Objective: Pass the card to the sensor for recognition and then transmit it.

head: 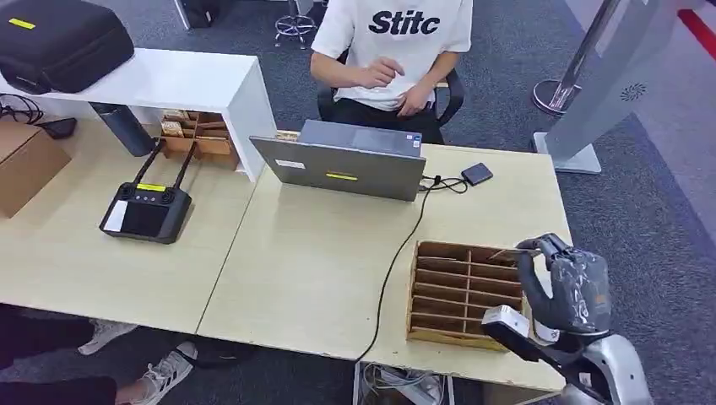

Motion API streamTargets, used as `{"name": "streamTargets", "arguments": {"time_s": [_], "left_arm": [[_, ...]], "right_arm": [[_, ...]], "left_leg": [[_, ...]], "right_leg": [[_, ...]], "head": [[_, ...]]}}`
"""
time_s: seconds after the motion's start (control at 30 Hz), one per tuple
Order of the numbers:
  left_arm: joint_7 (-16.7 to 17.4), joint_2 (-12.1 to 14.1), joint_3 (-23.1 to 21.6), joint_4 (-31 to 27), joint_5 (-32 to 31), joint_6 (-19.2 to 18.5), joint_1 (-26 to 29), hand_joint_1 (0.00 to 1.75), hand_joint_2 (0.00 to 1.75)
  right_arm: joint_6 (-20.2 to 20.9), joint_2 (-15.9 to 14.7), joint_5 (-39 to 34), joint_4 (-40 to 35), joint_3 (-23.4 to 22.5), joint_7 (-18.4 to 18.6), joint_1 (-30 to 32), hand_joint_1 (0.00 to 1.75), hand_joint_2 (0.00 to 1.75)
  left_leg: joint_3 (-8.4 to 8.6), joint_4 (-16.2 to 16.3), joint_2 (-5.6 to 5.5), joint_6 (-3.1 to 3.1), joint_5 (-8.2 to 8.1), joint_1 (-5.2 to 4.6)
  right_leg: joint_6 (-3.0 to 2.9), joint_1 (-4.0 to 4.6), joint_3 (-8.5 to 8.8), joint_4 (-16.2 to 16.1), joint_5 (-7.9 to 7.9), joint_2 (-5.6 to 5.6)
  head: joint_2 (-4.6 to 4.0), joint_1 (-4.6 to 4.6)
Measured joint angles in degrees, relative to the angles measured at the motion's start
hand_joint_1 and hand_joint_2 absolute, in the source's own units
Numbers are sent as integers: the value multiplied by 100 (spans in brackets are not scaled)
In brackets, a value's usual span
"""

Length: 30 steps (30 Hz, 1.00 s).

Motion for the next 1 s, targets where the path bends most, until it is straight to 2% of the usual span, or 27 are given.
{"name": "streamTargets", "arguments": {"time_s": [0.17,0.3,0.4,0.57,0.7,0.87,0.93,1.0], "left_arm": [[-35,20,-18,0,-94,-61,-19,0,175],[-37,61,-53,0,-212,-147,-83,0,175],[-26,98,-142,0,-313,-212,-154,0,175],[138,151,-245,0,-470,-256,-238,0,175],[260,195,-308,0,-544,-269,-323,0,175],[262,197,-315,0,-549,-278,-329,0,175],[277,203,-321,0,-551,-284,-335,0,175],[345,210,-341,0,-557,-286,-363,0,175]], "right_arm": [[2,57,-315,-64,4,-267,-476,175,175],[626,217,-774,31,79,-298,-1541,175,175],[1198,420,-1104,451,245,-173,-2452,175,175],[1727,803,-1080,1612,606,304,-3767,175,175],[2133,1163,-885,2954,968,710,-4765,175,175],[2170,1224,-855,3185,1034,741,-4911,175,175],[2246,1357,-796,3594,1151,800,-5103,175,175],[2271,1618,-669,4428,1454,834,-5397,175,175]], "left_leg": [[-6,0,13,0,0,0],[-10,0,21,-6,17,0],[-20,0,21,-5,35,1],[-32,0,13,-15,54,5],[-41,0,11,-19,68,6],[-42,0,8,-19,69,6],[-44,0,5,-19,70,7],[-47,0,-1,-19,69,7]], "right_leg": [[-3,0,-6,2,4,12],[-7,0,-16,3,26,20],[-2,0,-29,3,38,25],[-6,2,-36,7,56,16],[-7,3,-49,8,65,16],[-7,3,-48,8,65,13],[-7,4,-48,9,65,10],[-6,4,-50,8,65,7]], "head": [[0,2],[0,0],[0,0],[0,0],[0,2],[0,0],[0,2],[0,2]]}}
